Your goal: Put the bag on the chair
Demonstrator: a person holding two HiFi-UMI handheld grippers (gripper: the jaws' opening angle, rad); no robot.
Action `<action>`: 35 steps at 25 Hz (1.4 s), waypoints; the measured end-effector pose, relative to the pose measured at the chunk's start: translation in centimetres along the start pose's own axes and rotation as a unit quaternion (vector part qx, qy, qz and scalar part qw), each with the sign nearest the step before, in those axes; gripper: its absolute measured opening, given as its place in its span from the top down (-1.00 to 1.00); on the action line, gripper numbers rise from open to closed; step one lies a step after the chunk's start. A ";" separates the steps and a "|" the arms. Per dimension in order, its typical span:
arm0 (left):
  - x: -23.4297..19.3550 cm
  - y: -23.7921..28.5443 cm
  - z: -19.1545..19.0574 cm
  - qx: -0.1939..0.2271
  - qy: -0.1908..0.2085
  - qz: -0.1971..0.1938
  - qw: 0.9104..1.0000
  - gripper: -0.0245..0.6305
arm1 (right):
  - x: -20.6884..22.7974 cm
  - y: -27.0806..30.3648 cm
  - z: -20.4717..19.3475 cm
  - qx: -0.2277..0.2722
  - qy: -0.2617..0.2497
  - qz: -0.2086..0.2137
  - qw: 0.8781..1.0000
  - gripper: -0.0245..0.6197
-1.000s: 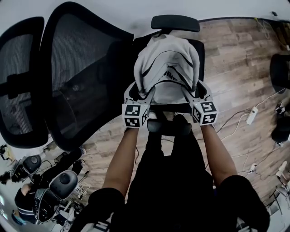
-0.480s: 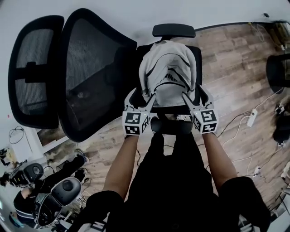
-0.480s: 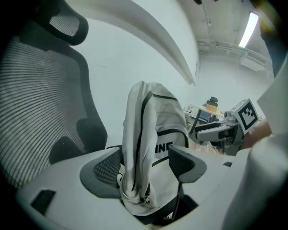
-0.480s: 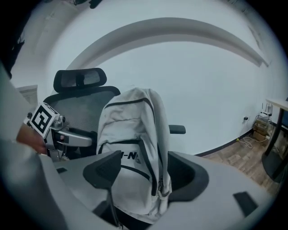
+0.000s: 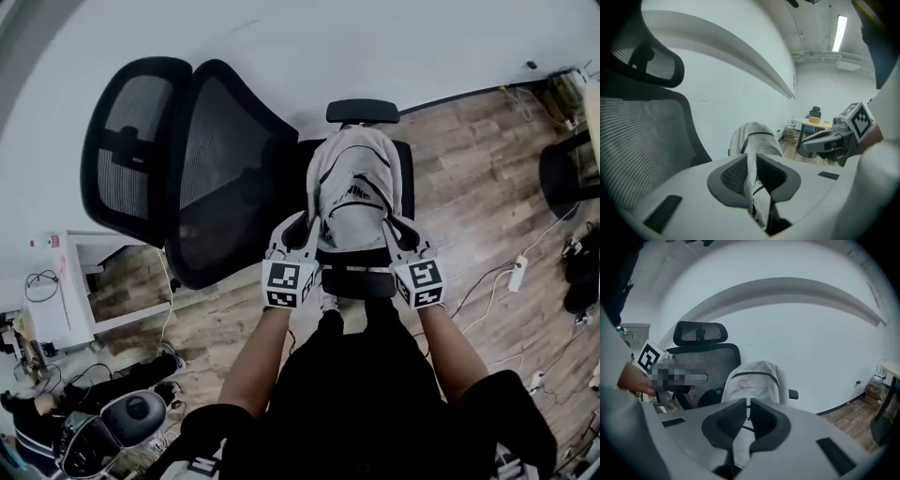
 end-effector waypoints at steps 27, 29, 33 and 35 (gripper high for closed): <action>2.4 -5.2 4.5 0.069 -0.017 -0.044 0.996 0.85 | -1.4 -4.0 6.0 0.055 -0.056 -0.011 0.997 0.86; 2.5 -5.1 4.5 0.068 -0.016 -0.042 0.997 0.85 | -1.3 -4.1 6.0 0.057 -0.060 -0.016 0.996 0.86; 2.3 -4.9 4.5 0.060 -0.026 -0.040 0.997 0.85 | -1.0 -4.1 6.5 0.059 -0.085 -0.025 0.994 0.86; 2.2 -4.7 4.6 0.055 -0.039 -0.041 0.997 0.85 | -0.8 -4.1 6.9 0.060 -0.092 -0.026 0.994 0.86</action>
Point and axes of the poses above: the fingertips, and each gripper's own axes: y forward along the fingers, x to its right, z out of its top, the point moved 3 cm from there along -y, backward along the fingers, and after that the axes turned 5 degrees about -x, right-handed, at the moved point
